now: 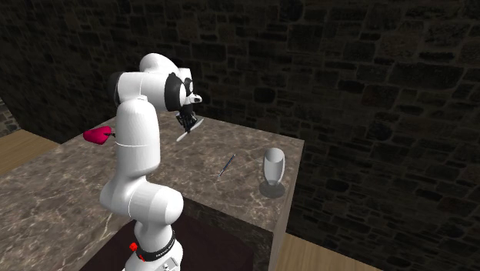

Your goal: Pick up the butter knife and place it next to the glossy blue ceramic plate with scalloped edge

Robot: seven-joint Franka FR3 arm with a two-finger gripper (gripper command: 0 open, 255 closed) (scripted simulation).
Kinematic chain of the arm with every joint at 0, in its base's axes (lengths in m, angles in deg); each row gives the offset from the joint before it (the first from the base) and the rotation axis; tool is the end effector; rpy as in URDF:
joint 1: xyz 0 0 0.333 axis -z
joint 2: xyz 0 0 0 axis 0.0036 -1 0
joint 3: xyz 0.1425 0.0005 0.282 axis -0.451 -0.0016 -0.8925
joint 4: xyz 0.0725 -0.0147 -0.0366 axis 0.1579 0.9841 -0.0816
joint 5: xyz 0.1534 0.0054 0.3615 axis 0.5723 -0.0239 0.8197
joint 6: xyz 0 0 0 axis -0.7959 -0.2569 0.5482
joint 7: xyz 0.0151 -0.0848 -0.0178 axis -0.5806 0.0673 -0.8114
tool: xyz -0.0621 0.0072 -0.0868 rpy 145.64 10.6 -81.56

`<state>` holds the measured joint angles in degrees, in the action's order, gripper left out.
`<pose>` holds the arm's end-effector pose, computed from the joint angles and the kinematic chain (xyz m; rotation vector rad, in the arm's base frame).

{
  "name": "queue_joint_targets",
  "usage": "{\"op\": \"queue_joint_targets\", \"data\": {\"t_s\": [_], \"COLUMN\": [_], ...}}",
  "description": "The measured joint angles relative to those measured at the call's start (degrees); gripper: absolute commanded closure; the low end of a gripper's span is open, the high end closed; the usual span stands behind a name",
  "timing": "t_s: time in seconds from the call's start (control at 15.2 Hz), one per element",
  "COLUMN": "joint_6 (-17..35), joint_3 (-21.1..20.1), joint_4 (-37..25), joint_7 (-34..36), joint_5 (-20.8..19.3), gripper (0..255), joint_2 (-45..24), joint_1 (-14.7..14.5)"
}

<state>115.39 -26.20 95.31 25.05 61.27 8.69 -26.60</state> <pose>0.4642 0.4065 0.3636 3.0437 0.4509 -0.2041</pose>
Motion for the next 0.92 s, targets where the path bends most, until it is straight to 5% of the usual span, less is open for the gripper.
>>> {"op": "queue_joint_targets", "data": {"t_s": [0.26,0.33,0.92], "joint_6": [0.24,0.24,-3.58], "joint_3": [0.00,0.00,-0.01], "joint_4": [0.14,0.14,-3.44], "joint_7": [0.03,0.03,-0.33], "joint_5": [-0.03,-0.03,0.15], "gripper": [255,0,0], "joint_2": [-0.08,-0.09,0.26], "joint_1": [-0.02,-0.02,0.07]}}
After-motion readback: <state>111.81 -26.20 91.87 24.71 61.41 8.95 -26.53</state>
